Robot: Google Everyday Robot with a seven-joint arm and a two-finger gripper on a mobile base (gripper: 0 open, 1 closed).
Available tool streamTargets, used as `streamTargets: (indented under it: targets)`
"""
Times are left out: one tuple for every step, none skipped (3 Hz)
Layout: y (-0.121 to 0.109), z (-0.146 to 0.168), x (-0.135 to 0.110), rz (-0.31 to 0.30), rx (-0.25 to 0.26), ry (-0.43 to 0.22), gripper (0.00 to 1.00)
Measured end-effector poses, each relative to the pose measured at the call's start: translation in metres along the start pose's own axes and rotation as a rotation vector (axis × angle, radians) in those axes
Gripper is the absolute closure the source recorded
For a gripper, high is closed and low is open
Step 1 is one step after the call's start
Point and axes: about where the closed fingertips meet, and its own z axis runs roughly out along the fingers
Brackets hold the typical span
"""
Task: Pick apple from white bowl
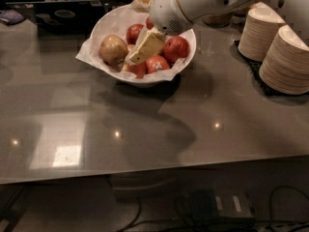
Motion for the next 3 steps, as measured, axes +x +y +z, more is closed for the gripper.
streamTargets:
  targets:
    - [-0.010,0.017,0.008,-0.035,-0.016,-0.006,0.24]
    - [-0.018,0.031,0.016,-0.067,-0.029,-0.007,0.24]
    - [-0.023,0.044,0.022,-0.102,-0.039,-0.015,0.28]
